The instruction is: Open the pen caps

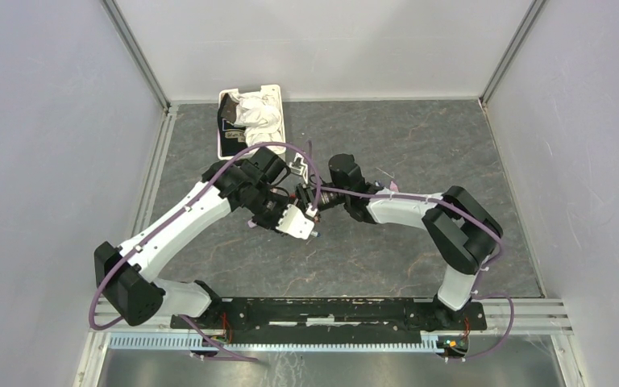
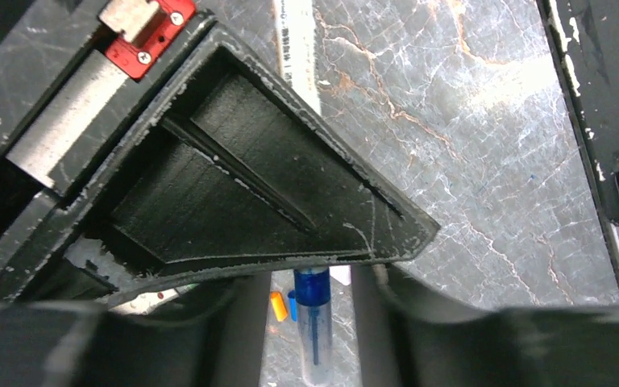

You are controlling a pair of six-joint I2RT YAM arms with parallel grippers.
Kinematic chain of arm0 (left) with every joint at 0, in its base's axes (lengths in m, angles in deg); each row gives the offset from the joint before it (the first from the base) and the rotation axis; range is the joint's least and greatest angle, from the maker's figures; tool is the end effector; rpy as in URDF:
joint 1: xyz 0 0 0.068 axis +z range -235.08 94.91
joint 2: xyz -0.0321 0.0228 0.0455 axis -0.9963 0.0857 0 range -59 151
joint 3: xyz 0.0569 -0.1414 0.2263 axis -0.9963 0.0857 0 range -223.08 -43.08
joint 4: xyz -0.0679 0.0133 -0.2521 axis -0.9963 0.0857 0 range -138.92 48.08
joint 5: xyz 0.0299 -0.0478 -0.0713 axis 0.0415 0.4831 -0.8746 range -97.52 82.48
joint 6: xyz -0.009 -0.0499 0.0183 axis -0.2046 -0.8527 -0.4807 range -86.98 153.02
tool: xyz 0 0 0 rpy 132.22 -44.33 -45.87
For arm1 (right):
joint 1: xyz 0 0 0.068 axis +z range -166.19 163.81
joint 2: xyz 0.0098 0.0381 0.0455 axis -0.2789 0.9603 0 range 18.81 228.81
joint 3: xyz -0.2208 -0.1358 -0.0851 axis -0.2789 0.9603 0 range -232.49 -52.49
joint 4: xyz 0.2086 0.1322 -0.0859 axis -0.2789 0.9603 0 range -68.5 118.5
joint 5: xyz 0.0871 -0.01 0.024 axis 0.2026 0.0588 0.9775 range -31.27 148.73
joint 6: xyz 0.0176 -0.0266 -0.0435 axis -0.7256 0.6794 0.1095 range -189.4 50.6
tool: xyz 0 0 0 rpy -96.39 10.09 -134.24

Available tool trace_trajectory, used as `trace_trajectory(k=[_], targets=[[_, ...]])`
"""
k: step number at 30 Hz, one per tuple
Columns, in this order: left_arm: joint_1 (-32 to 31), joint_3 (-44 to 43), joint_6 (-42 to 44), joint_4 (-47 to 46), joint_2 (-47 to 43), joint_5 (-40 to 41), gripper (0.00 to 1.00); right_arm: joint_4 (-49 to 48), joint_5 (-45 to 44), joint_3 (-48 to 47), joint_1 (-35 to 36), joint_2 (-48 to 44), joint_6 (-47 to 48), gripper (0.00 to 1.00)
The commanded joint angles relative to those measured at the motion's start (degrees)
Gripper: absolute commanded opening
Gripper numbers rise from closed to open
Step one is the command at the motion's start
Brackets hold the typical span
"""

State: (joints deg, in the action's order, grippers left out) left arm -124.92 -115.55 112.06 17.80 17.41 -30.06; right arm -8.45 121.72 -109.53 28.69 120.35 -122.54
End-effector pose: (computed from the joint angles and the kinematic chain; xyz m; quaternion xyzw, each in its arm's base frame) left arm 0.1770 -0.1653 0.3124 0.8492 0.4633 -0.1263 0.2199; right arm 0.2448 0.2884 0.2206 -0.2702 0.6957 0.6649 0.0303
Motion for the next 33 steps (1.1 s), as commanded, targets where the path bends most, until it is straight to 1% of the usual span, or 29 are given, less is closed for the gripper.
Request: trace_trajectory(k=[1, 5, 6, 9, 12, 13, 14, 16, 17, 18, 19, 20, 21, 22, 23, 24, 25, 26, 28, 29, 31, 33], targets=[[-0.68, -0.52, -2.71, -3.02, -0.94, -2.65, 0.39, -14.48, -0.56, -4.31, 0.21, 2.69, -9.29, 0.00], [-0.68, -1.79, -4.00, -3.72, -0.26, -3.75, 0.06, -21.10, -1.65, -9.27, 0.20, 7.46, -15.51, 0.00], [-0.68, -2.06, -4.14, -3.90, -0.21, -3.66, 0.03, -22.40, -1.43, -10.97, 0.18, 8.96, -17.03, 0.00], [-0.68, -2.63, -3.35, -3.97, -0.21, -3.46, 0.02, -23.09, 0.16, -15.12, 0.36, 12.54, -18.95, 0.00], [-0.60, -3.40, -2.47, -3.97, 0.48, -2.73, 0.02, -21.60, 1.50, -17.95, 0.50, 14.82, -18.20, 0.00], [-0.60, -3.60, -1.82, -3.72, 0.87, -2.43, 0.02, -18.59, 1.54, -19.19, 0.47, 15.29, -16.31, 0.00], [-0.62, -3.73, -1.04, -3.45, 1.25, -2.19, 0.02, -13.92, 1.32, -20.67, 0.43, 15.72, -12.52, 0.00], [-0.55, -4.12, 0.90, -2.80, 2.03, -1.28, 0.02, -1.61, 0.48, -24.47, 0.40, 16.81, -3.60, 0.00], [0.52, -4.75, 2.23, -1.48, 2.54, 2.20, 0.02, 12.30, 1.23, -24.69, 0.10, 16.06, 7.51, 0.00], [6.12, -5.30, 6.82, 0.10, 2.41, 6.10, 0.02, 38.35, -0.29, -19.61, 0.08, 9.93, 24.39, 0.00], [20.25, -5.37, 14.23, 0.25, 1.46, 6.78, 0.02, 48.91, -7.91, -1.75, 0.99, -0.71, 41.86, 0.00], [37.38, -4.28, 24.89, -0.34, 2.26, 0.44, 0.02, 27.15, -9.23, 24.76, -1.07, -16.66, 29.77, 0.00], [45.18, -4.75, 33.05, 4.81, 3.93, 1.61, 0.02, -2.94, -7.46, 41.18, -5.05, -25.24, 5.05, 0.00], [38.57, -5.90, 25.88, 6.48, 5.13, 2.70, 0.02, -14.80, -4.34, 41.35, -7.46, -23.42, -1.84, 0.00], [29.10, -5.79, 15.94, 2.34, 4.55, 3.14, 0.02, -3.12, 0.40, 32.43, -6.25, -18.76, 6.04, 0.00], [22.63, -4.21, 12.36, -1.54, 2.51, 3.58, 0.02, 15.29, -1.90, 22.82, -3.50, -16.93, 16.95, 0.00], [19.09, -2.81, 10.91, -4.10, 1.32, 4.73, 0.02, 25.37, -3.42, 17.66, -2.48, -16.09, 26.09, 0.00], [16.81, -2.60, 9.98, -4.94, 0.88, 5.29, 0.02, 23.95, -2.36, 17.84, -2.53, -16.52, 24.65, 0.00], [16.30, -3.55, 10.44, -2.82, 1.23, 6.31, 0.02, 10.56, -1.11, 24.53, -3.98, -17.86, 15.02, 0.00], [16.04, -3.69, 10.48, -2.75, 1.10, 6.77, 0.02, 8.50, -0.56, 25.39, -4.10, -17.55, 14.10, 0.00], [13.87, -2.77, 10.23, -3.57, 0.31, 8.52, 0.02, 13.37, -0.88, 23.17, -4.08, -15.93, 17.56, 0.00], [11.54, -1.77, 9.06, -4.50, -0.52, 10.30, 0.02, 15.24, -0.85, 20.93, -4.06, -14.29, 19.02, 0.00]])
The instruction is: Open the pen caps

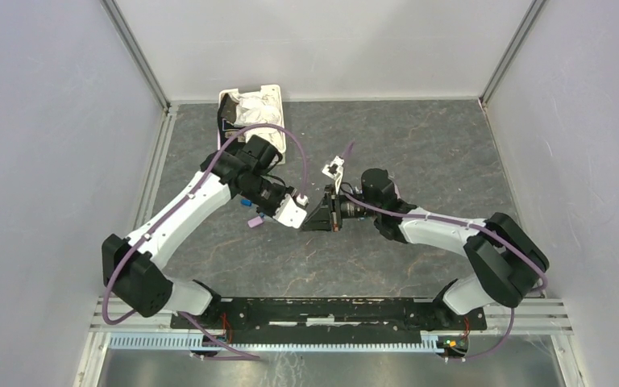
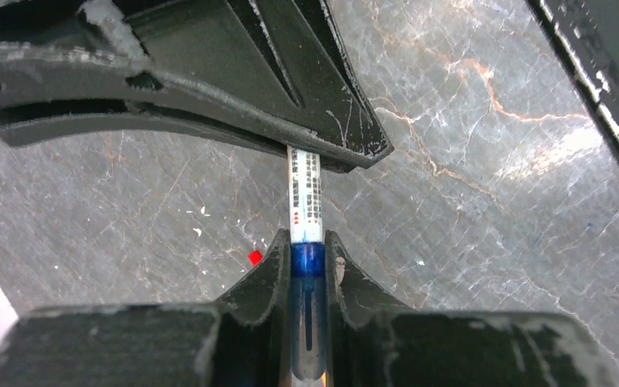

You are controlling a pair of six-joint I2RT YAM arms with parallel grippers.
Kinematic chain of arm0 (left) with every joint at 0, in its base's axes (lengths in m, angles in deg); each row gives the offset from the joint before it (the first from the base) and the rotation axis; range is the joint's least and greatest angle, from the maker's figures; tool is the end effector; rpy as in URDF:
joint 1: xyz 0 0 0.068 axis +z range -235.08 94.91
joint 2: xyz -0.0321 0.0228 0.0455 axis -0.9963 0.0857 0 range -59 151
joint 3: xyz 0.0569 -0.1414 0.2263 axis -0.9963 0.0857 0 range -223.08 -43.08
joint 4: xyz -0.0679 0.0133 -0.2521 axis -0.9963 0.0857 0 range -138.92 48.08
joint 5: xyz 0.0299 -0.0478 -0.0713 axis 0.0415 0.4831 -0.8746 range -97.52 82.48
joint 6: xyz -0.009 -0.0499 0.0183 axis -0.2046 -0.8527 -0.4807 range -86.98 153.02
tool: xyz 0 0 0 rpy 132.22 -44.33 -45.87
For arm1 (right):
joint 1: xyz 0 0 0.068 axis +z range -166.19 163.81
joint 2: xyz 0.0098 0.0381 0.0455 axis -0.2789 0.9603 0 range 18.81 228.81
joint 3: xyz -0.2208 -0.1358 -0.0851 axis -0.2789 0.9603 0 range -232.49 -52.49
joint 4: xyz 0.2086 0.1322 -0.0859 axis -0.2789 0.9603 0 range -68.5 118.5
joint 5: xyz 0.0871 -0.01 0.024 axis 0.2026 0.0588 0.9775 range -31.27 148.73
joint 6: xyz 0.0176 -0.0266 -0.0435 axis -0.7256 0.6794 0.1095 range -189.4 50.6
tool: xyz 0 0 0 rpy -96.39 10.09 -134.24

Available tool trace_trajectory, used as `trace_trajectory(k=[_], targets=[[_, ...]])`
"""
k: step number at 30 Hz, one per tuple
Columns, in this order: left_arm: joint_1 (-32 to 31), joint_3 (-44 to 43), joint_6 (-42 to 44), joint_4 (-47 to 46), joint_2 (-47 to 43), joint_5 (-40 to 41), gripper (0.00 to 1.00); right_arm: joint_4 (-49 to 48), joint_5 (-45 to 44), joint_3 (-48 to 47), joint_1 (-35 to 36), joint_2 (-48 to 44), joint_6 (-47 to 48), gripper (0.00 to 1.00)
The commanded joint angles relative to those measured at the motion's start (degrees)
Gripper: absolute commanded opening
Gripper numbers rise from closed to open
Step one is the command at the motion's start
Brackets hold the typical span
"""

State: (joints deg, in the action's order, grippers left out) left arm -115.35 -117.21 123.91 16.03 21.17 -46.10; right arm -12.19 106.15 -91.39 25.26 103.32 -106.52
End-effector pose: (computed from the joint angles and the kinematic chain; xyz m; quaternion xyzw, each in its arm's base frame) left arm 0.2117 -0.1492 0.3113 0.8376 0.4097 -0.2026 0.2991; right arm 0.2114 0.2215 0.2230 -0.2799 0.7010 0.6069 0.2486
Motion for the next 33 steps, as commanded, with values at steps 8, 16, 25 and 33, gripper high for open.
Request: trace_trajectory(k=[8, 16, 25, 33], targets=[[-5.23, 0.70, -8.51, -4.42, -5.73, 24.91, 0.02, 12.34, 15.10, -7.96, 1.47, 9.05, -5.12, 0.31], [-10.28, 1.51, -12.54, -5.53, -5.64, 24.71, 0.02, 4.69, 15.46, -21.16, 4.58, 17.31, -14.47, 0.42], [-11.69, 2.24, -11.53, -3.10, -5.91, 23.03, 0.02, 3.20, 14.67, -27.33, 4.36, 21.77, -17.24, 0.44], [-11.84, 2.70, -12.77, -0.64, -6.95, 20.53, 0.02, 7.90, 13.14, -27.56, 1.11, 18.90, -11.26, 0.52]])
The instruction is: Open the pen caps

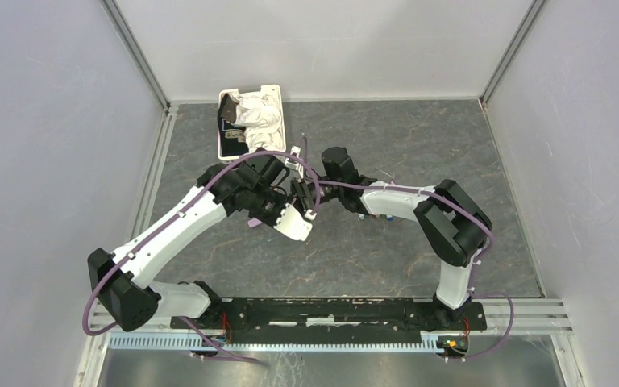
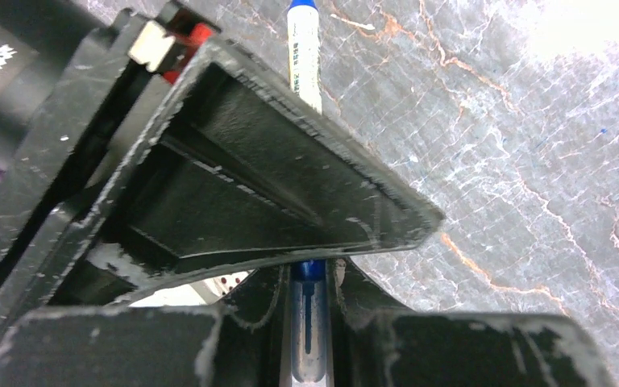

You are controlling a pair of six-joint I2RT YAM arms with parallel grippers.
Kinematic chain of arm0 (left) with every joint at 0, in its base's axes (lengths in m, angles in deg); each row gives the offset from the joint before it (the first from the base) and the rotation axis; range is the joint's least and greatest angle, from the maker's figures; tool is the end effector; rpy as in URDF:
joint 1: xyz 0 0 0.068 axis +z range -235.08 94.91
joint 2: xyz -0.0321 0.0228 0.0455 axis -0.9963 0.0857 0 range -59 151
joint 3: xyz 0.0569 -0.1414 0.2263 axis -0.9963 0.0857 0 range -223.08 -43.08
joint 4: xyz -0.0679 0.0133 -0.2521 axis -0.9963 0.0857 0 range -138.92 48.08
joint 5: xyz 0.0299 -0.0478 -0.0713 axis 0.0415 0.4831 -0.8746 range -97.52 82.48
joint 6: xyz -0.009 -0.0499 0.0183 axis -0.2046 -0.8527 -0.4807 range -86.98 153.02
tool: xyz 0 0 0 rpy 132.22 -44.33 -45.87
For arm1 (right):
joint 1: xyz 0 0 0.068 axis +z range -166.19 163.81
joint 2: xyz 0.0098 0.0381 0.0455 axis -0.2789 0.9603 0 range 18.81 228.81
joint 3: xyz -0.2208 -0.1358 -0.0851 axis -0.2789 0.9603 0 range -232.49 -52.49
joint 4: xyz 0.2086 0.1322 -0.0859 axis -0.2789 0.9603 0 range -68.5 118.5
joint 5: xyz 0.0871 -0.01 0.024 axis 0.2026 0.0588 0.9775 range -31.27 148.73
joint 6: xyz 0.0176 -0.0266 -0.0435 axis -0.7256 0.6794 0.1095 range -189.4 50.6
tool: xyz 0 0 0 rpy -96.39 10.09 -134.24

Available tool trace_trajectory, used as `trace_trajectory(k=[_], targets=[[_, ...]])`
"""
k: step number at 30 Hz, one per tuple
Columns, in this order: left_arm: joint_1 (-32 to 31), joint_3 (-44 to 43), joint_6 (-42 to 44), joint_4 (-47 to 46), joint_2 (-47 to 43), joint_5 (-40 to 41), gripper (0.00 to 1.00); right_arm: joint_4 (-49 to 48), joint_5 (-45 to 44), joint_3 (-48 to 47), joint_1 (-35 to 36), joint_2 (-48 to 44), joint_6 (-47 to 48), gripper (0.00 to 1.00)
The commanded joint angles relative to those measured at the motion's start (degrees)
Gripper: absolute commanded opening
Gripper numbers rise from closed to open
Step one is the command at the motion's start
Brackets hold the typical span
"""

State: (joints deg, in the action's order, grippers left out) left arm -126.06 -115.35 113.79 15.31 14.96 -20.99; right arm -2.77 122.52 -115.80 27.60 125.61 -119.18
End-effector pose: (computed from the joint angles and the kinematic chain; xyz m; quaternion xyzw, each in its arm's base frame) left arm 0.1743 -0.1623 0.3209 0.8603 0.4514 -0.0374 0.2339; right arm 0.2668 0.2999 0.2116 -0.2694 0.7072 0.6533 0.0228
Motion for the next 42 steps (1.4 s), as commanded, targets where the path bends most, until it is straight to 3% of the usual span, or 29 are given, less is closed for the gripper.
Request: trace_trajectory(k=[1, 6, 9, 11, 19, 21, 22, 23, 24, 25, 26, 27, 28, 29, 30, 33, 38, 40, 42], targets=[[-1.13, 0.63, -2.73, -0.11, -0.67, -4.38, 0.02, -1.41, -2.96, -3.30, -1.17, -3.54, 1.36, 0.50], [-1.13, -0.57, -3.04, -0.46, 0.54, -3.93, 0.02, -2.38, -1.76, -2.87, -0.17, -3.81, 0.39, 0.37], [-1.13, -0.57, -2.88, -0.85, 1.11, -2.95, 0.02, -2.97, -1.38, -3.60, 0.93, -3.47, 0.13, 0.09], [-1.13, -0.86, -2.58, -0.79, 1.43, -3.08, 0.02, -2.89, -1.52, -4.55, 1.28, -3.06, 0.12, 0.00], [-1.24, -4.81, -0.31, 1.63, 5.24, -4.63, 0.02, 8.88, -5.79, -20.45, 1.42, 5.70, 5.19, 0.00], [-0.28, -5.03, 3.29, 3.22, 6.78, 1.25, 0.02, 24.86, -7.49, -23.82, 0.75, 8.22, 15.95, 0.00], [5.65, -5.24, 6.95, 5.76, 7.17, 4.56, 0.02, 39.92, -9.15, -19.60, 0.52, 4.82, 27.91, 0.00], [17.42, -6.23, 12.48, 7.36, 7.02, 5.02, 0.02, 47.95, -12.43, -4.98, 0.81, -2.77, 36.53, 0.00], [27.08, -7.49, 21.44, 8.05, 7.03, 3.16, 0.02, 39.94, -13.53, 14.24, 0.26, -16.63, 33.86, 0.00], [39.09, -6.98, 27.77, 8.96, 8.07, 2.99, 0.02, 12.53, -13.69, 35.54, -2.18, -29.27, 15.84, 0.00], [35.92, -5.84, 24.84, 8.63, 8.21, 5.13, 0.02, -2.61, -11.10, 42.82, -4.10, -32.22, 2.90, 0.00], [28.62, -5.00, 18.52, 5.55, 6.98, 5.20, 0.02, 6.30, -6.34, 34.70, -4.36, -28.25, 6.72, 0.00], [23.25, -4.10, 14.51, 2.00, 6.01, 4.87, 0.02, 25.27, -7.86, 25.00, -3.39, -24.41, 22.47, 0.00], [19.71, -3.52, 11.95, 0.37, 5.95, 5.38, 0.02, 34.48, -9.41, 18.03, -2.88, -22.02, 27.48, 0.00], [17.02, -4.26, 9.51, 0.66, 6.49, 5.96, 0.02, 31.31, -7.71, 18.86, -3.24, -22.20, 24.68, 0.00], [12.59, -5.63, 5.10, 1.29, 6.28, 5.50, 0.02, 18.95, -6.54, 22.04, -3.96, -23.11, 17.38, 0.00], [8.02, -5.58, -3.84, -0.67, 8.64, 3.52, 0.02, 34.17, -13.15, 10.21, -6.48, -18.43, 29.61, 0.00], [8.58, -5.00, -7.16, -2.99, 10.73, 3.61, 0.02, 41.47, -23.62, 6.10, -9.20, -17.74, 34.43, 0.00], [9.72, -4.21, -9.80, -5.63, 12.59, 2.05, 0.02, 41.31, -30.36, 5.82, -12.78, -18.30, 34.00, 0.00]])
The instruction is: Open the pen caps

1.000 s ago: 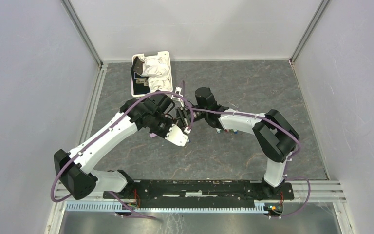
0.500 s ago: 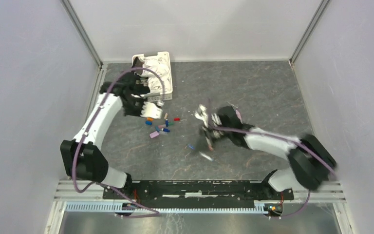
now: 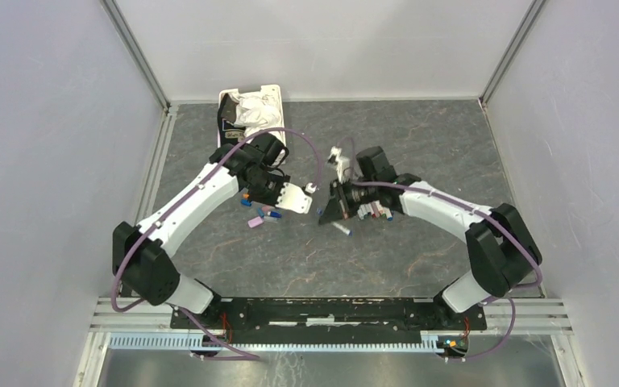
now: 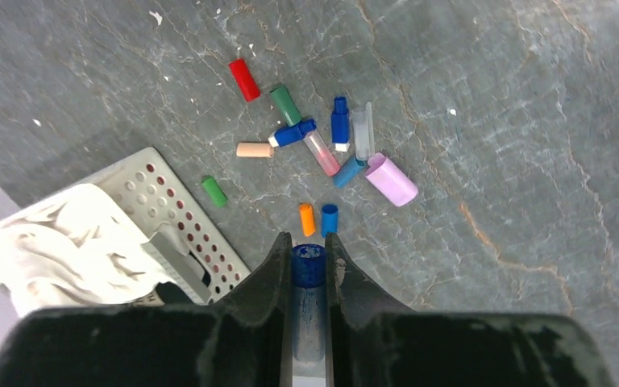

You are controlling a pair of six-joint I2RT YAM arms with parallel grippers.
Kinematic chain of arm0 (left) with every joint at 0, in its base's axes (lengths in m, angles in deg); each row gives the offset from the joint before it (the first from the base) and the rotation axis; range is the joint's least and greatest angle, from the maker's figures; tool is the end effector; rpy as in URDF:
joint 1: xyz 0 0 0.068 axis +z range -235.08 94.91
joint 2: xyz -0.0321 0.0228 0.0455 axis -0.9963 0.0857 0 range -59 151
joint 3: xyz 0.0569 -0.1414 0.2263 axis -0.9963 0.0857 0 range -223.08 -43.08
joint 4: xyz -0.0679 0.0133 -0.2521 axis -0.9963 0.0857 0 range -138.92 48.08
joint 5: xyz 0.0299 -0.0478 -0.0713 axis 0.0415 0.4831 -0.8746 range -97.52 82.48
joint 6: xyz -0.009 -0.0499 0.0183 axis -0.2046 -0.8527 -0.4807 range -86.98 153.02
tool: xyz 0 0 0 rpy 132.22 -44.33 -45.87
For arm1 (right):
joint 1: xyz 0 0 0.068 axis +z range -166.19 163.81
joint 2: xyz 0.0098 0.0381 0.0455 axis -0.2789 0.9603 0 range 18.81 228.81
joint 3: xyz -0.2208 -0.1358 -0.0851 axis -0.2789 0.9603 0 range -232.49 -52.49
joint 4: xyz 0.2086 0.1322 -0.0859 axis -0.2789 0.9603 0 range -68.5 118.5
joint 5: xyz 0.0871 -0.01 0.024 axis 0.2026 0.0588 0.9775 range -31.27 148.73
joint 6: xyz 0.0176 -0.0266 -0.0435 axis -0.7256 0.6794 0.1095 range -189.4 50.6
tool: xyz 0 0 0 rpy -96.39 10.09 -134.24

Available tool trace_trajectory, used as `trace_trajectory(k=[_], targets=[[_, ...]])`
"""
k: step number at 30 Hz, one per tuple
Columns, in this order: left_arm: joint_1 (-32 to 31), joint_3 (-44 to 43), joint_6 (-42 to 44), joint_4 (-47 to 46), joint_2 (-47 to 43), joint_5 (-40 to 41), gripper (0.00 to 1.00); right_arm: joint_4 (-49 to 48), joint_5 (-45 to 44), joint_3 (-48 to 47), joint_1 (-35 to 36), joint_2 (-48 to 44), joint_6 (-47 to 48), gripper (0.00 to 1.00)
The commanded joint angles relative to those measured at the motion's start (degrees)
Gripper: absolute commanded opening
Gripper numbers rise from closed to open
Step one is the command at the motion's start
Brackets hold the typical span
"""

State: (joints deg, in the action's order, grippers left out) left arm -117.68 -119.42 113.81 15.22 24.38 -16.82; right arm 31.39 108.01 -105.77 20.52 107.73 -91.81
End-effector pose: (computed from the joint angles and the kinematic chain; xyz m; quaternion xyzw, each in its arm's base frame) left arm 0.2288 -0.1531 0.3020 0.8291 0.5289 -0.0065 0.1815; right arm 0.2383 0.2112 0.2141 -0.2612 0.8152 0.5054 0.1088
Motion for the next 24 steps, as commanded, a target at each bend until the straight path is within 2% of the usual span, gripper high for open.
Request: trace_trajectory(k=[1, 4, 9, 19, 24], targets=[[1.72, 0.17, -10.65, -6.34, 4.14, -3.30, 0.02, 7.67, -21.43, -4.48, -7.44, -0.86, 6.46, 0.00], [2.57, 1.95, -14.99, -11.54, 6.26, -6.80, 0.07, 6.45, -35.81, -4.36, -9.72, -1.86, 6.45, 0.00], [3.11, 2.71, -21.84, -18.48, 12.10, -8.90, 0.15, 1.54, -44.93, -4.11, -11.05, 0.98, 5.01, 0.00], [3.16, 3.74, -26.63, -27.11, 22.02, -7.34, 0.19, -5.88, -52.70, -4.61, -9.75, 8.61, 4.93, 0.00], [3.15, 4.53, -26.87, -27.40, 23.35, -6.66, 0.32, -6.93, -55.95, -5.77, -8.10, 10.52, 6.65, 0.00]])
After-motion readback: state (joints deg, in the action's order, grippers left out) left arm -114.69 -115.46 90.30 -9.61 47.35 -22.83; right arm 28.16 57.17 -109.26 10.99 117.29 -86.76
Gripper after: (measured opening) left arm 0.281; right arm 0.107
